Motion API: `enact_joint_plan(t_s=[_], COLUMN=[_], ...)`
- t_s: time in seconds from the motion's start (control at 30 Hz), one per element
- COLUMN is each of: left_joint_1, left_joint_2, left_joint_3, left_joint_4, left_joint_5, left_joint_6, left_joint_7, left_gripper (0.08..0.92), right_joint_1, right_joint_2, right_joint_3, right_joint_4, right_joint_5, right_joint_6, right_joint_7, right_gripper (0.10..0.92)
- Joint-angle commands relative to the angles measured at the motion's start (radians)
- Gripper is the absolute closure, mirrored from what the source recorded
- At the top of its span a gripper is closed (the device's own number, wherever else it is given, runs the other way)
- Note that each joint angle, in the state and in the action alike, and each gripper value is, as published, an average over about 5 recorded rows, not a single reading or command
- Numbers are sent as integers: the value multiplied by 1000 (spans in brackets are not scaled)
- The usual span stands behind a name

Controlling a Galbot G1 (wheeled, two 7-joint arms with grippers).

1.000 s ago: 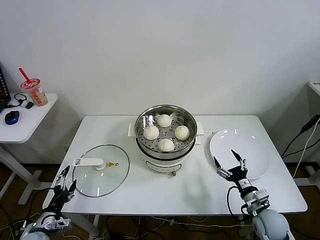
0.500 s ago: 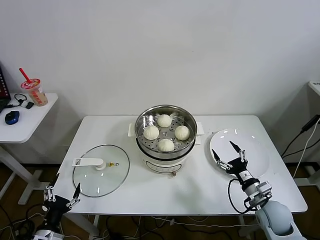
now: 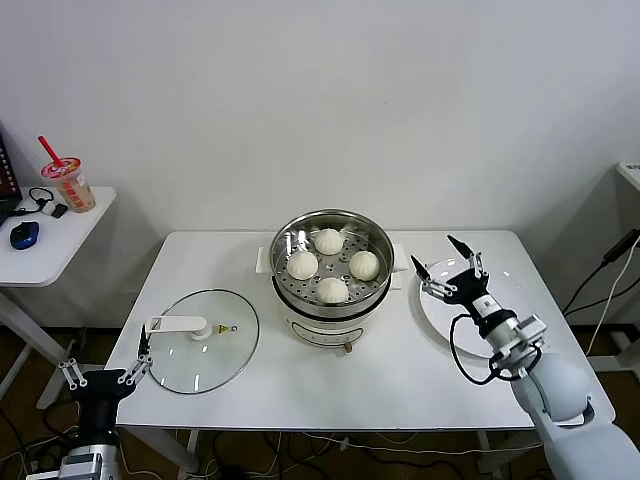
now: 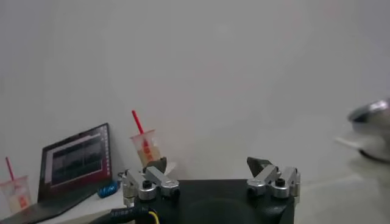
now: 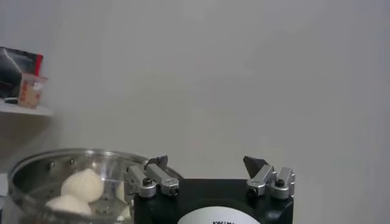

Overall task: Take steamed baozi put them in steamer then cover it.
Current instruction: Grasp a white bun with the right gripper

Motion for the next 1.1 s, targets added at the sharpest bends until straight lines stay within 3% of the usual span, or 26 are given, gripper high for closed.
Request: enact_joint_plan(t_s=[0.03, 0.4, 0.77, 1.1], left_joint_1=[-83, -122, -121, -113], left_joint_2=[-29, -7, 3, 15], left_joint_3=[13, 57, 68, 76], left_joint_4=[-34, 12, 34, 55], left_joint_5=[-120, -120, -101, -100], left_joint_6=[43, 44, 22, 5], left_joint_7=[-18, -16, -15, -13], left_gripper=[177, 177, 177, 177], right_joint_1=[361, 810, 1416, 1795], right_joint_2=[-200, -189, -251, -110], right_joint_3=[-258, -727, -1471, -1909], right_joint_4=[-41, -266, -342, -565], right_joint_5=[124, 147, 398, 407], right_joint_6=[-175, -194, -241, -162], right_joint_7=[9, -70, -179, -402], right_gripper=[203, 203, 203, 203])
